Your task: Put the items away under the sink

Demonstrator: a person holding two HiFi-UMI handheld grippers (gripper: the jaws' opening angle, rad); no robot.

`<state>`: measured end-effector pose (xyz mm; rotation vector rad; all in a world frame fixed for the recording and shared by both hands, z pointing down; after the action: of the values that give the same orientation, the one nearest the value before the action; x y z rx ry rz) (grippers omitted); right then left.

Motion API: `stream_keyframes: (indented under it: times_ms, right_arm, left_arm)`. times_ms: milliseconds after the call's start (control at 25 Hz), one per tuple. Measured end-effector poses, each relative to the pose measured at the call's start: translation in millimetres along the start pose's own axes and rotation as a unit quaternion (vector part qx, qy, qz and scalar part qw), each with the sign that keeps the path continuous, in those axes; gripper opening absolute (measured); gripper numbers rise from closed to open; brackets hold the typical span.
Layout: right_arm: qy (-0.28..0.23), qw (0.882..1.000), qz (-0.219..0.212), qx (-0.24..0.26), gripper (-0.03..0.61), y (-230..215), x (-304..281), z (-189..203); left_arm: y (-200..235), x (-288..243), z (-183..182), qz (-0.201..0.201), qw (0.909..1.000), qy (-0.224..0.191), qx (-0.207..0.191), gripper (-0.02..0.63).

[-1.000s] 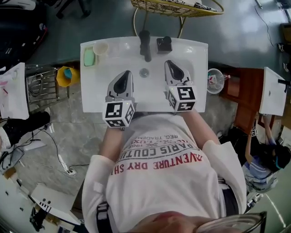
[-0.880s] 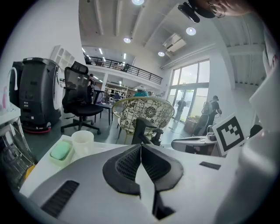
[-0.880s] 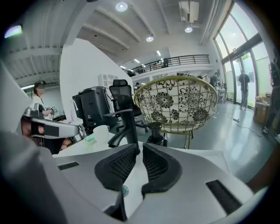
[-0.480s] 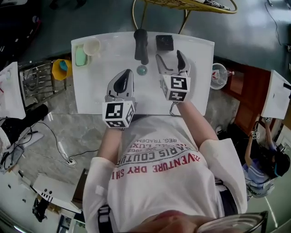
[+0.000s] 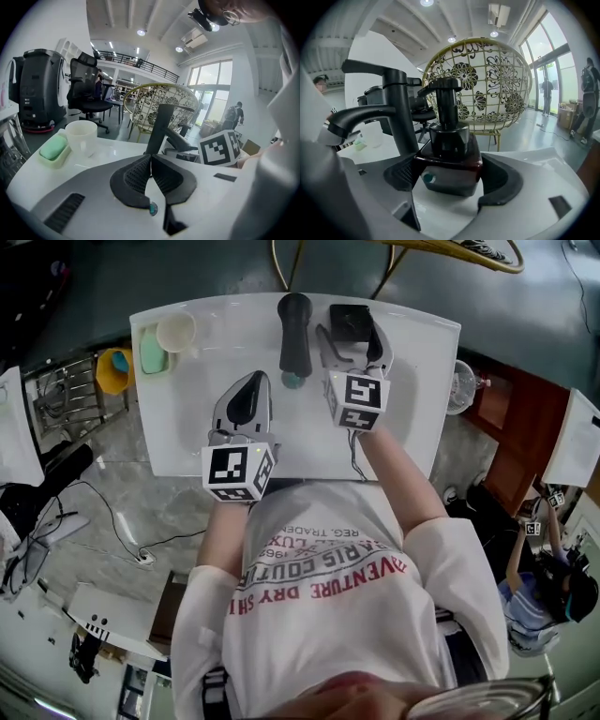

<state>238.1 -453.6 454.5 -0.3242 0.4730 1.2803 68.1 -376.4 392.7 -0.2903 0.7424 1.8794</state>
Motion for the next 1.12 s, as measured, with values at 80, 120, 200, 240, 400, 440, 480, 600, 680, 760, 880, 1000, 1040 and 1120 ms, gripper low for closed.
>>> stream_keyframes:
  times_ms: [80, 120, 200, 240, 400, 440, 480, 600, 680, 760, 880, 1000, 1040, 1120]
  right_arm:
    - [0.002, 1.0, 0.009, 0.008, 0.367, 2.3, -7.8, 0.3]
    - [0.0, 1.0, 0.012, 0.01, 0.367, 3.8, -11.6, 0.1]
    - [-0.008, 1.0, 0.017, 0.01, 0.371, 5.9, -17.1, -0.3]
    - [-0.011, 1.0, 0.018, 0.01, 0.371, 6.5, -18.4, -0.6]
    - [-0.01, 1.0, 0.026, 0.014, 0.373, 8.0, -20.4, -1.0]
    - [-0.01, 0.999, 0.028, 0.014, 0.371, 8.2, -20.9, -2.2]
    - [-0.012, 0.999, 0.029, 0.014, 0.371, 8.5, -21.4, -3.7]
    - [-0.01, 0.999, 0.043, 0.012, 0.371, 6.4, -23.2, -3.6]
    - [-0.009, 0.998, 0.056, 0.012, 0.371, 4.0, -24.7, -3.0]
    - [-0.008, 0.998, 0.059, 0.014, 0.373, 1.8, -24.3, -2.5]
    - [-0.006, 0.998, 0.054, 0.014, 0.371, 1.1, -20.5, -2.0]
    - [0.001, 0.999, 0.043, 0.0, 0.371, -3.1, -14.2, -0.5]
    - [0.0, 0.999, 0.038, -0.01, 0.37, -5.9, -11.7, -1.0]
    - [-0.002, 0.999, 0.028, -0.024, 0.368, -11.6, -6.6, -0.1]
  left_arm:
    - [2.9, -2.2, -2.6, 0.006, 1.0, -0.001, -0.001, 0.023]
    - [4.7, -3.3, -2.7, 0.008, 1.0, 0.0, -0.003, 0.023]
    - [8.1, -5.5, -1.3, 0.01, 0.9999, 0.002, -0.004, 0.023]
    - [9.5, -6.3, -0.3, 0.011, 0.9999, 0.003, -0.005, 0.023]
    - [13.9, -5.7, 3.0, 0.012, 0.9999, 0.009, -0.007, 0.023]
    - [14.5, -5.2, 3.8, 0.012, 0.9999, 0.01, -0.006, 0.023]
    - [14.9, -4.6, 4.7, 0.012, 0.9998, 0.012, -0.006, 0.023]
    - [14.0, -3.2, 7.6, 0.014, 0.9997, 0.016, -0.008, 0.023]
    - [11.1, -2.5, 9.6, 0.017, 0.9996, 0.018, -0.011, 0.023]
    - [8.0, -0.4, 11.4, 0.02, 0.9995, 0.019, -0.013, 0.023]
    - [7.9, 5.9, 13.0, 0.025, 0.9994, 0.021, -0.014, 0.023]
    - [7.8, 12.6, 15.6, 0.034, 0.9989, 0.023, -0.022, 0.023]
    - [6.6, 14.7, 16.8, 0.036, 0.9987, 0.024, -0.027, 0.023]
    - [3.2, 19.0, 19.3, 0.038, 0.9983, 0.026, -0.036, 0.023]
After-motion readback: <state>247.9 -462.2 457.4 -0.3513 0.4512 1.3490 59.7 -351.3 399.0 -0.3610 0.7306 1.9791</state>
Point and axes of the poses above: the fingertips, and each gripper's own axes: x backward along the fingers, y to its left, z out of its underside, the point moved 4 cm from there along x, backward along the fingers, and after that the axes turned 6 degrees about x, right-handed, at the moved point
